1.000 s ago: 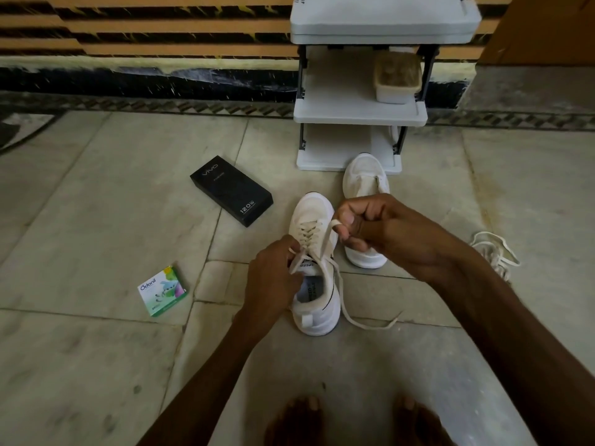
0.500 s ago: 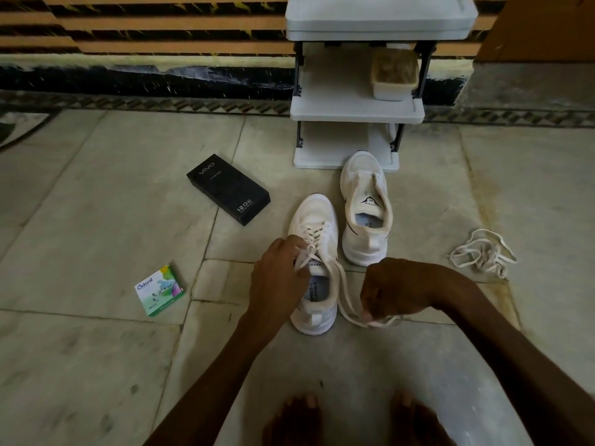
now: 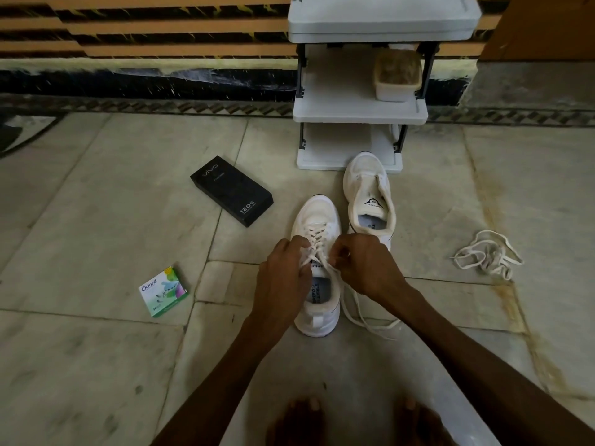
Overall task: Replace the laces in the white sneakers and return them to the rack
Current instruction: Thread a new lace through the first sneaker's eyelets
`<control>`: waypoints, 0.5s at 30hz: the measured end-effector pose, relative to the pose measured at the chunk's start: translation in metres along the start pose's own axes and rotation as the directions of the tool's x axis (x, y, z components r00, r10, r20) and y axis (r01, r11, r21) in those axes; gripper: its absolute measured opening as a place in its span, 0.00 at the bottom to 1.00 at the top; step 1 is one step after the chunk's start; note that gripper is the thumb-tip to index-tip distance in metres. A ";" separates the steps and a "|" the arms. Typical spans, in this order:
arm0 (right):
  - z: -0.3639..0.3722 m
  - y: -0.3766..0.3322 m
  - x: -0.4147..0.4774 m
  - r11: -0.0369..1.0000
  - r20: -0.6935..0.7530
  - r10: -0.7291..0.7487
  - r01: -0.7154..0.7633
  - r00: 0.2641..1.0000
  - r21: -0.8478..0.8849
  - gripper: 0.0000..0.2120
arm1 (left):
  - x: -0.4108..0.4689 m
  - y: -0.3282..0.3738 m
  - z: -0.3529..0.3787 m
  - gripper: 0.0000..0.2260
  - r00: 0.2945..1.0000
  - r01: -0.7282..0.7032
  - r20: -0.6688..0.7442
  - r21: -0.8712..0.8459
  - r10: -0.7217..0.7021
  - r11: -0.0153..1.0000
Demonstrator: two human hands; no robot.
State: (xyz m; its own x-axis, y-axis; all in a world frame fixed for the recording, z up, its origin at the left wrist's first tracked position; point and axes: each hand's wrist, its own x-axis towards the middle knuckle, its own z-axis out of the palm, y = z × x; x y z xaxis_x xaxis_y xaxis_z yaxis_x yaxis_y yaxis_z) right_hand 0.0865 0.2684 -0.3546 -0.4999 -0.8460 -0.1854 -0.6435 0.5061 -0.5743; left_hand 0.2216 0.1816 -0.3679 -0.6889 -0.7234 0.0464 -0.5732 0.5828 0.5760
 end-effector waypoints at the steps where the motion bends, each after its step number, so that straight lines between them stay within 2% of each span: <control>1: 0.000 -0.001 0.001 0.999 0.050 -0.008 0.010 0.999 -0.036 0.04 | 0.000 0.001 0.002 0.13 1.000 0.011 -0.008 0.019 -0.011 1.000; 4: 0.001 -0.001 -0.001 0.986 0.138 -0.047 0.068 0.989 -0.155 0.07 | -0.003 0.006 0.005 0.17 0.997 0.072 0.001 0.053 -0.072 0.996; 8: -0.002 -0.003 -0.010 0.969 0.133 -0.002 0.034 0.991 -0.244 0.11 | -0.004 0.009 0.005 0.19 0.990 0.140 -0.003 0.065 -0.140 0.988; 12: -0.004 -0.009 -0.017 0.936 0.109 0.042 -0.001 0.993 -0.353 0.16 | -0.004 0.012 0.007 0.20 0.989 0.150 0.006 0.086 -0.151 0.985; 15: -0.010 -0.012 -0.014 0.937 0.201 0.046 0.027 0.979 -0.347 0.14 | -0.006 0.011 0.006 0.20 0.990 0.144 -0.001 0.121 -0.144 0.982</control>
State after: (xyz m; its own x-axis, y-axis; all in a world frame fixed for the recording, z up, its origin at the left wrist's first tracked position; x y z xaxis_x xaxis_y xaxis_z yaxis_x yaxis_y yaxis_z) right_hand 0.0954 0.2757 -0.3367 -0.4025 -0.8383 -0.3676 -0.8182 0.5096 -0.2663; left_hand 0.2167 0.1946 -0.3667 -0.5982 -0.8005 -0.0361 -0.7156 0.5133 0.4738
